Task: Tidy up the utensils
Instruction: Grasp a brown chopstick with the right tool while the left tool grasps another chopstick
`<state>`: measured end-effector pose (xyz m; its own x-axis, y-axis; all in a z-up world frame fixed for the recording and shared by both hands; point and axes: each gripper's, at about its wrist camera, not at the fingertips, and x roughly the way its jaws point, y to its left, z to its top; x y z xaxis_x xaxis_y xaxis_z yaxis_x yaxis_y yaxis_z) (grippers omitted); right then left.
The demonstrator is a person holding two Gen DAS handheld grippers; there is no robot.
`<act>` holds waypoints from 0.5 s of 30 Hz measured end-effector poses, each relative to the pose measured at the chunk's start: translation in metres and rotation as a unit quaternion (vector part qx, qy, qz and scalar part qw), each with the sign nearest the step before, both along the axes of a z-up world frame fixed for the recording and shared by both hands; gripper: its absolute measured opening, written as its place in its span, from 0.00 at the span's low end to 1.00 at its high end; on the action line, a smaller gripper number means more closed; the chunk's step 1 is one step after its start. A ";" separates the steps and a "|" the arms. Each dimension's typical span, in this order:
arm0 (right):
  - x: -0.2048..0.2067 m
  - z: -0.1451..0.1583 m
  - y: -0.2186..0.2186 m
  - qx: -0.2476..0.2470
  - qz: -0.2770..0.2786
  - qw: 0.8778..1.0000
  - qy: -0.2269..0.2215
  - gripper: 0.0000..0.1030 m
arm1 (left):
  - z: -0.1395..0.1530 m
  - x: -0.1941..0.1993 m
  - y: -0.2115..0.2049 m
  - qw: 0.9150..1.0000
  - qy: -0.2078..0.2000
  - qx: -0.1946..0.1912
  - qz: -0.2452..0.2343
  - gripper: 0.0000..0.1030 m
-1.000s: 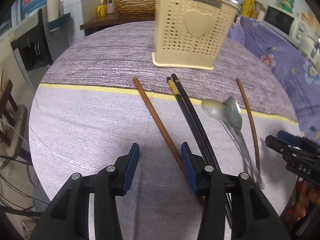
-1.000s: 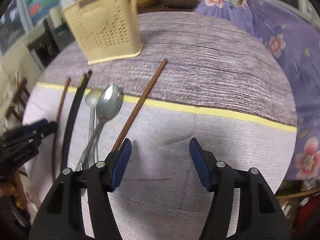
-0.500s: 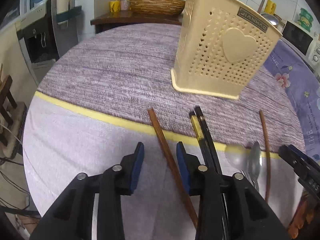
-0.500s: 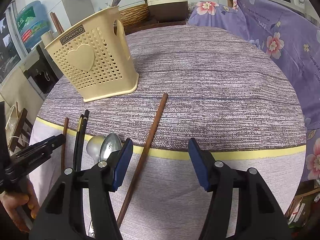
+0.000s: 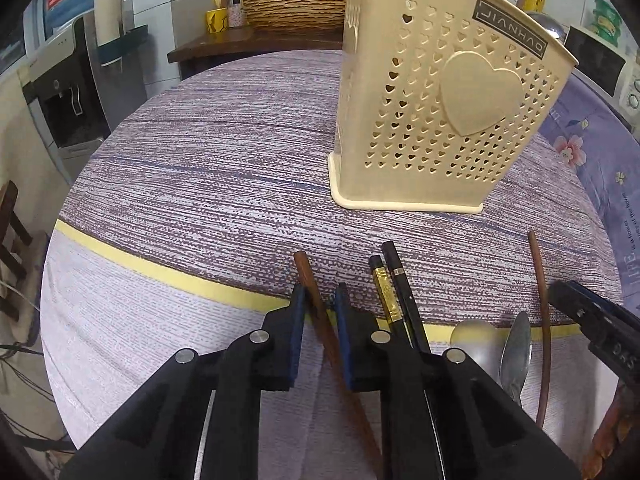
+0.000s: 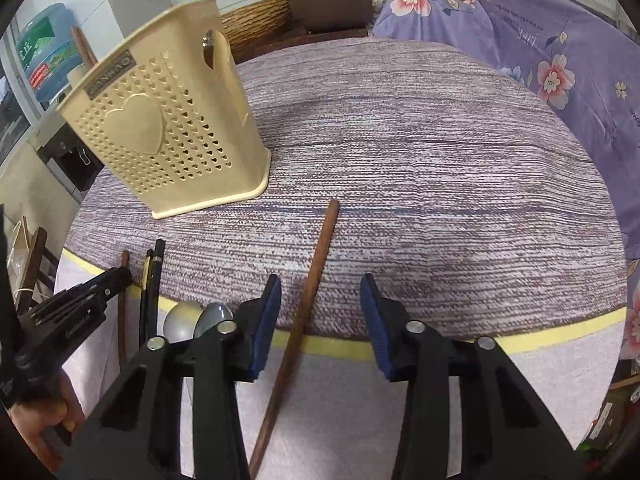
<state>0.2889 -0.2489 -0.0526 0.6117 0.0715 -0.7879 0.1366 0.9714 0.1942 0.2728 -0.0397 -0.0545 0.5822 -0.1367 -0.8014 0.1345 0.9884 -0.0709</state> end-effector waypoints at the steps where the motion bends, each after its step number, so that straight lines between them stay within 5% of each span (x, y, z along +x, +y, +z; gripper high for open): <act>1: 0.004 -0.002 0.002 -0.003 0.000 1.000 0.005 0.32 | 0.000 0.000 -0.001 1.000 -0.001 0.003 -0.002 0.16; 11: 0.035 -0.004 0.021 -0.064 0.003 0.998 0.004 0.11 | -0.001 0.005 -0.009 1.000 -0.010 0.018 -0.007 0.12; 15: 0.042 -0.004 0.020 -0.069 0.007 0.998 0.001 0.10 | -0.001 0.006 -0.011 1.000 -0.014 0.024 -0.008 0.11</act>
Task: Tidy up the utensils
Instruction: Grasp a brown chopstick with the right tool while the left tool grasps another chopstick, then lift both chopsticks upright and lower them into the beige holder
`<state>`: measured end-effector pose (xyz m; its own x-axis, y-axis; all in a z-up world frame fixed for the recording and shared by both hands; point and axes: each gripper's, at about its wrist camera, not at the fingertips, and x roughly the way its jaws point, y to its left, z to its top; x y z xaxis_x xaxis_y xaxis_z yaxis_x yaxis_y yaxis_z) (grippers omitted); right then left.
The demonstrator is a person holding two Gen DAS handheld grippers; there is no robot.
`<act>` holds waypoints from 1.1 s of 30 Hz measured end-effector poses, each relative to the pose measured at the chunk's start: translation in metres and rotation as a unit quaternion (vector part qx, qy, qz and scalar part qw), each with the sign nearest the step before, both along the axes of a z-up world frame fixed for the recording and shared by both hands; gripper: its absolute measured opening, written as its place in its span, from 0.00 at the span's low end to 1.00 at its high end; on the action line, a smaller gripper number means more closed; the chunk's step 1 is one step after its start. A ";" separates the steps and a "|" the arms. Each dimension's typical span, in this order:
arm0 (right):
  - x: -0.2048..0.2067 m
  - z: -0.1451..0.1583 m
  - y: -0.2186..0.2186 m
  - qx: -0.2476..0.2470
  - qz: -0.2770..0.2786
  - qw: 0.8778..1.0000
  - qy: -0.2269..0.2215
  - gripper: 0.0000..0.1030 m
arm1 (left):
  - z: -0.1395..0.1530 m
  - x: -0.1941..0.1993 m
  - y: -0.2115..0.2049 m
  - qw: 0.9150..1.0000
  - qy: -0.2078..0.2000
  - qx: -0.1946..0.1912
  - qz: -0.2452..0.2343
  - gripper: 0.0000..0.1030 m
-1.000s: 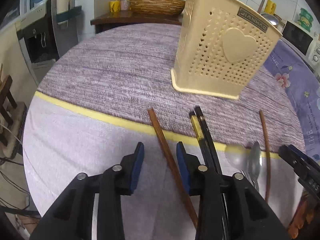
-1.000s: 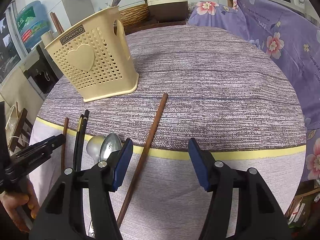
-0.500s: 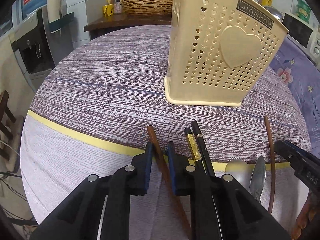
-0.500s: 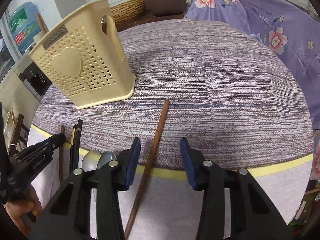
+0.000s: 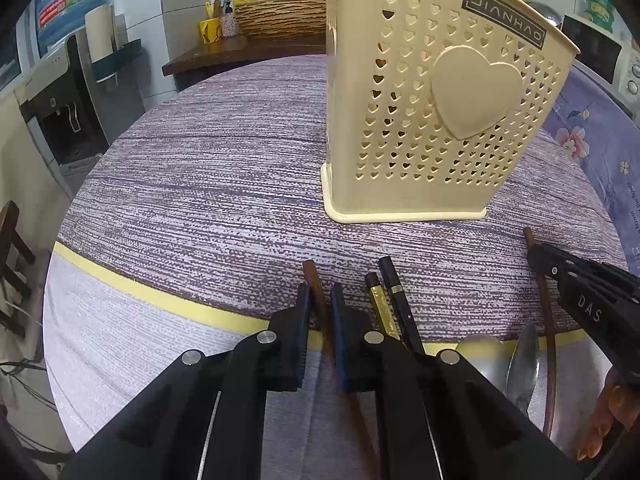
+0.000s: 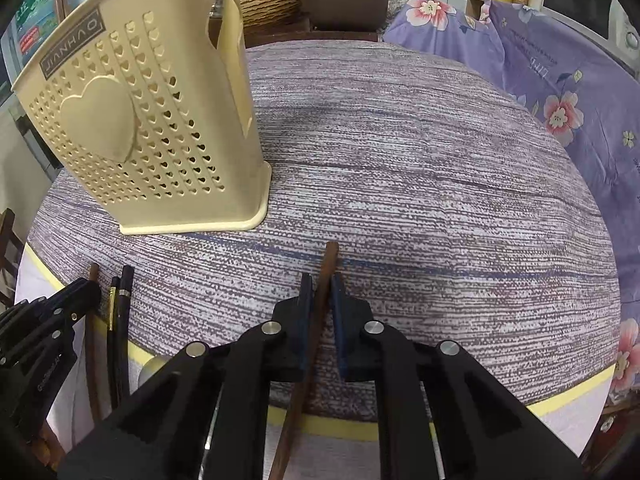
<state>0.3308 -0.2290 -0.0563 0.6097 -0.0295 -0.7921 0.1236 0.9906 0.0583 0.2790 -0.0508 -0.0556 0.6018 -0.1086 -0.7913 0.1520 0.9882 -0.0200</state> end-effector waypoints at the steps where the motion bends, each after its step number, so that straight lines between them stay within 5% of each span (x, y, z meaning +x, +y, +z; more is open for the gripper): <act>1: 0.002 0.000 -0.001 0.000 0.000 1.000 -0.001 0.10 | 0.000 0.000 -0.001 1.000 -0.001 0.001 0.000 0.11; 11: 0.000 0.007 -0.011 0.022 -0.006 0.999 -0.028 0.09 | 0.000 0.007 -0.001 1.000 -0.005 0.005 0.003 0.08; 17: -0.018 0.037 -0.024 0.033 -0.008 0.997 -0.076 0.09 | 0.010 0.005 0.011 0.999 -0.013 -0.030 0.009 0.07; 33: -0.102 0.153 -0.049 0.042 0.037 0.972 -0.227 0.08 | 0.144 -0.050 0.048 0.979 -0.165 -0.117 -0.004 0.07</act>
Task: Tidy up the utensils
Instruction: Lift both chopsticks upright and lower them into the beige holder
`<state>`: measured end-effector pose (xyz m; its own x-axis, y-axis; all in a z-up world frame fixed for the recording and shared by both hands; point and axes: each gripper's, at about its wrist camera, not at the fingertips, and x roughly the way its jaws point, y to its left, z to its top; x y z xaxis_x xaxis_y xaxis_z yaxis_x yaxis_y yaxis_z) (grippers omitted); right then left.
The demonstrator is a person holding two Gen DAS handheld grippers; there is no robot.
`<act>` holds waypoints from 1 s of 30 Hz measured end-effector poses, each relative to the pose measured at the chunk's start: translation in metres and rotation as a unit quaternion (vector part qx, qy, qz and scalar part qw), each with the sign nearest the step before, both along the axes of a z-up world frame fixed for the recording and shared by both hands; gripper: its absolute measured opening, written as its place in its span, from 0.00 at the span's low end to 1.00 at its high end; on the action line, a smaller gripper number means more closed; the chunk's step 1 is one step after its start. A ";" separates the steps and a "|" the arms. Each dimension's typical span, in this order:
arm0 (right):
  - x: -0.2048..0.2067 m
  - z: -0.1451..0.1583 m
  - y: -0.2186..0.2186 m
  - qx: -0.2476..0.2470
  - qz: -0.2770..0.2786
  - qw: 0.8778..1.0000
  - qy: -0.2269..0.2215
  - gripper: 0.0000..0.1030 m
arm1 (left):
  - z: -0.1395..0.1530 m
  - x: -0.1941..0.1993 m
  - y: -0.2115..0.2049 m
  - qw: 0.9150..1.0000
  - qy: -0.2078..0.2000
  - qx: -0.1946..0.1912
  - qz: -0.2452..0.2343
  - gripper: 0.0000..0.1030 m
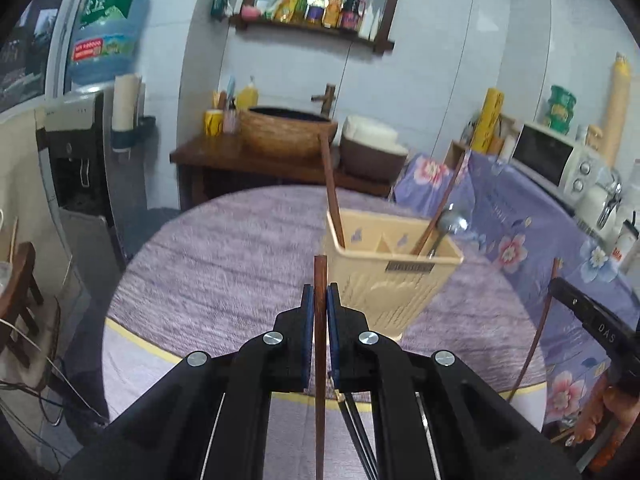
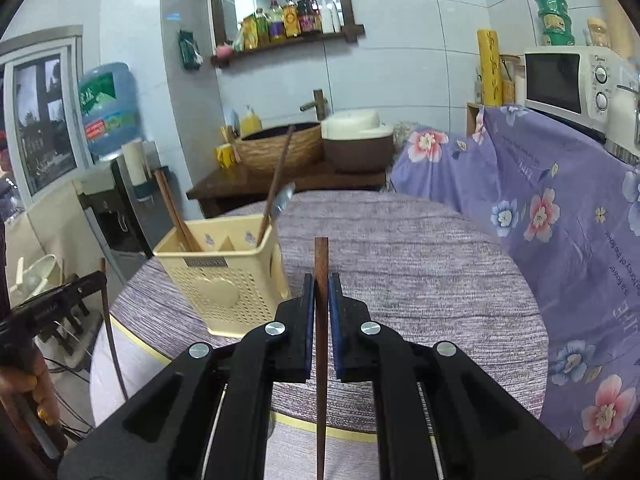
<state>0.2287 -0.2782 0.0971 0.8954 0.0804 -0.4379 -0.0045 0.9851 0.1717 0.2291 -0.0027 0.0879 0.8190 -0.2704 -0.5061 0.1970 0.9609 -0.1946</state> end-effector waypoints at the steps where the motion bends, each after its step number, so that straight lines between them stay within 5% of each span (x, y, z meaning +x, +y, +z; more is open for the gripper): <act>1: -0.003 0.005 -0.002 0.004 0.002 1.000 -0.003 0.08 | 0.007 -0.003 0.002 1.000 -0.009 -0.002 0.001 0.07; 18: -0.010 0.035 0.000 -0.007 0.025 0.999 -0.021 0.08 | 0.041 -0.020 0.006 0.999 -0.053 -0.005 0.002 0.07; 30: 0.042 0.172 0.029 0.012 0.051 0.991 -0.120 0.08 | 0.172 0.018 -0.006 0.984 -0.171 -0.043 0.016 0.07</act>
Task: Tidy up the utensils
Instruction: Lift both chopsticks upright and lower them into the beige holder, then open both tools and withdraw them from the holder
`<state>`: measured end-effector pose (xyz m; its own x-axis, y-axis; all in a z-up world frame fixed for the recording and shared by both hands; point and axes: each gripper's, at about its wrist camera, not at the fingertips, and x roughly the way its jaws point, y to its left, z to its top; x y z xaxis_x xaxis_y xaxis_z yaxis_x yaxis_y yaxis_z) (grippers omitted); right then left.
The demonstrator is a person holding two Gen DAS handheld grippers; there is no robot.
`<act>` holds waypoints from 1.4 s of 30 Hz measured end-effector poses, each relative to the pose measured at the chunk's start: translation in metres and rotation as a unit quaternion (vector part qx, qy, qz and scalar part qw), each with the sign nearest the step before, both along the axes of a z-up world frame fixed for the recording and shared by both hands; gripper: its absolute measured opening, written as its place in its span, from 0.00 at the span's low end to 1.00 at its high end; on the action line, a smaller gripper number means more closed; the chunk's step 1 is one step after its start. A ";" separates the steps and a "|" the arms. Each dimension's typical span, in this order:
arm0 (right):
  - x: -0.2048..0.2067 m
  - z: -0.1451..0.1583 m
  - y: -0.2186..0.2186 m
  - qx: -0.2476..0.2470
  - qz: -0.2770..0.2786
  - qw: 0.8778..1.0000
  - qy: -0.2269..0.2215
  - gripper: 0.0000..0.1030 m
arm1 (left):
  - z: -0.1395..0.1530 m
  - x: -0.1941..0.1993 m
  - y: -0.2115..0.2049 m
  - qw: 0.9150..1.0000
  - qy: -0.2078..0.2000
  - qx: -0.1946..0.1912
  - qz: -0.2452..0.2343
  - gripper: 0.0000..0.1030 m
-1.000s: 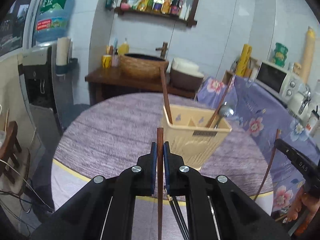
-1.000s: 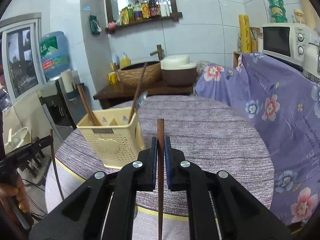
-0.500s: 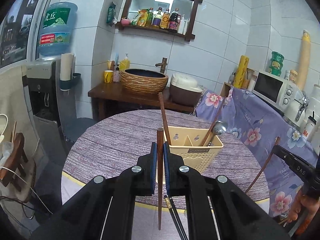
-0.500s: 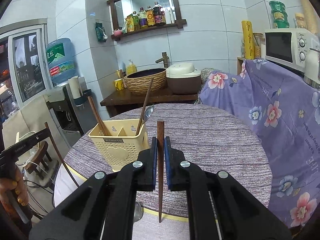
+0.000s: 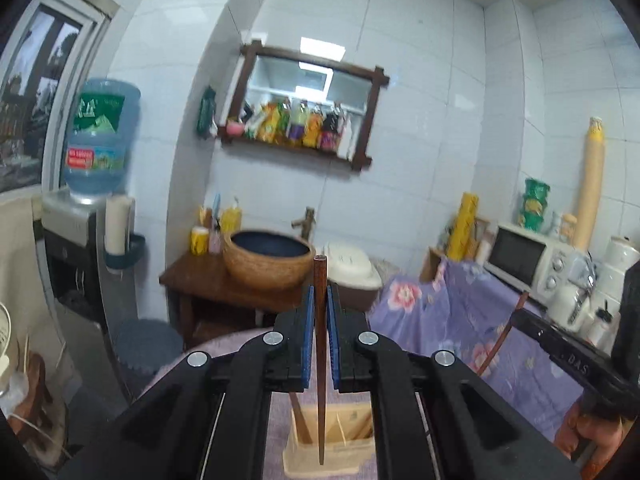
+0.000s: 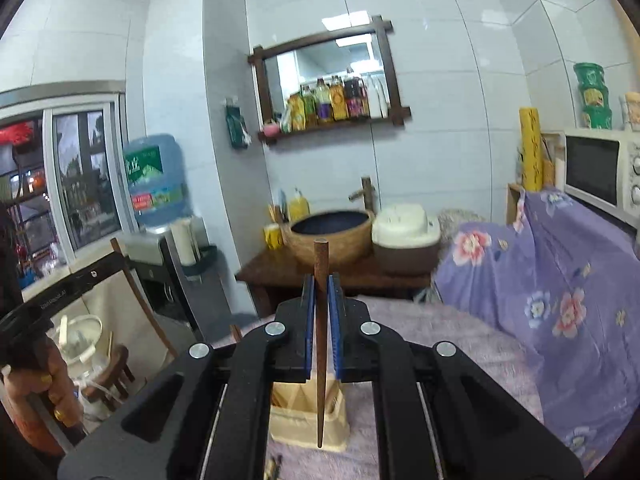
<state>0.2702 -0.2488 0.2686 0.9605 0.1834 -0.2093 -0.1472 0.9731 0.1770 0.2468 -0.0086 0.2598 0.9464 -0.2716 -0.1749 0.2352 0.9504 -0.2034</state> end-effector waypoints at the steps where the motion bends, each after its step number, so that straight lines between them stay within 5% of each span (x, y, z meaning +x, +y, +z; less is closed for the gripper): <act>1: 0.007 0.004 0.004 0.000 -0.003 1.000 -0.004 0.08 | 0.005 0.008 -0.004 1.000 -0.006 -0.002 0.005 0.07; 6: 0.040 -0.016 0.023 -0.015 -0.012 1.000 0.002 0.08 | -0.013 0.038 -0.022 1.000 0.000 0.011 0.027 0.07; 17: 0.081 -0.107 0.031 -0.019 -0.007 0.995 0.098 0.08 | -0.120 0.067 -0.030 0.994 0.107 0.020 0.009 0.07; 26: 0.081 -0.122 0.026 -0.020 -0.008 0.995 0.098 0.09 | -0.141 0.074 -0.027 0.990 0.137 0.015 0.005 0.09; 28: 0.076 -0.124 0.026 -0.023 -0.011 0.995 0.095 0.13 | -0.140 0.069 -0.023 0.991 0.137 0.005 -0.002 0.31; 30: 0.067 -0.127 0.024 -0.020 -0.010 0.995 0.095 0.37 | -0.138 0.058 -0.021 0.992 0.127 0.003 -0.006 0.48; 32: 0.056 -0.131 0.025 -0.028 -0.017 0.995 0.090 0.47 | -0.140 0.045 -0.020 0.993 0.118 0.012 -0.007 0.49; 36: 0.028 -0.151 0.029 -0.061 -0.030 0.992 0.110 0.47 | -0.163 0.018 -0.013 0.990 0.135 0.040 -0.002 0.59; 42: -0.008 -0.216 0.035 -0.082 -0.019 0.979 0.188 0.47 | -0.230 -0.011 0.005 0.974 0.220 0.056 0.016 0.59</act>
<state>0.2626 -0.2142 0.0529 0.8160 0.0829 -0.5720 -0.0644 0.9965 0.0526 0.2361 -0.0038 0.0300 0.7814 -0.1989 -0.5914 0.1181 0.9779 -0.1727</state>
